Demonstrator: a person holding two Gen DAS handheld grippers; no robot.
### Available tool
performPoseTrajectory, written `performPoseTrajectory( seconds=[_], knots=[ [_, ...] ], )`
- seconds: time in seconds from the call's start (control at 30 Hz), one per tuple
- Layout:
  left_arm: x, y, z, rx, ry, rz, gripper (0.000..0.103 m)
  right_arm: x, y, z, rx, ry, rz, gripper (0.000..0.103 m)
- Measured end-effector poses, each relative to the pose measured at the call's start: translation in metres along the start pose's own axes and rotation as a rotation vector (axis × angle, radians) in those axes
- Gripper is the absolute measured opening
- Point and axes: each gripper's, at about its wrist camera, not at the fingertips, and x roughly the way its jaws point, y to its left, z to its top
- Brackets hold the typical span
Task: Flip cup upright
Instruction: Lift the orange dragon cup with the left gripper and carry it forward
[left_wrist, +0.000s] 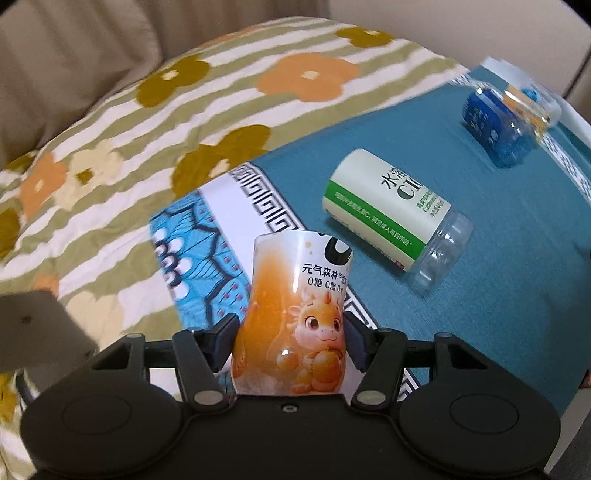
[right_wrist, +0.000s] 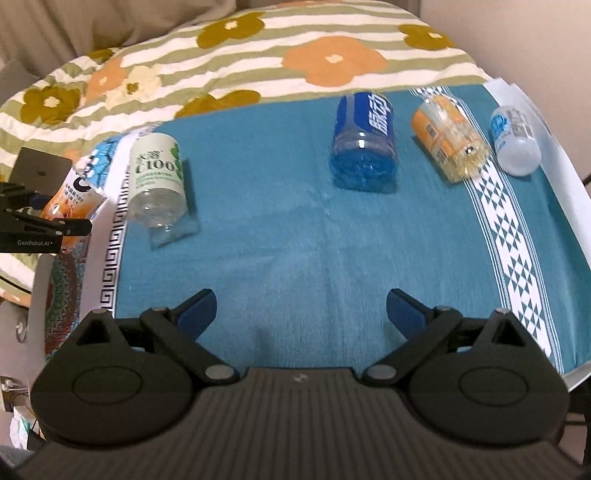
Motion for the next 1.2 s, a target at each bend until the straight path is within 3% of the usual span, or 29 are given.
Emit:
performPoseTrajectory(
  seconds=[0.27, 0.57, 0.87, 1.2],
  knots=[
    [-0.05, -0.017, -0.033, -0.2, -0.011, 0.114, 0.064, -0.021, -0.019, -0.002, -0.07, -0.045, 0.086, 0.103],
    [-0.091, -0.074, -0.056, -0.374, -0.011, 0.187, 0.064, -0.044, -0.054, -0.009, -0.157, -0.082, 0.169, 0.103],
    [-0.087, -0.156, -0.039, -0.445, -0.027, 0.135, 0.064, -0.049, -0.105, -0.021, -0.192, -0.082, 0.193, 0.103],
    [-0.038, -0.239, 0.015, -0.47, -0.027, 0.027, 0.064, -0.042, -0.166, -0.025, -0.189, -0.086, 0.154, 0.103]
  ],
)
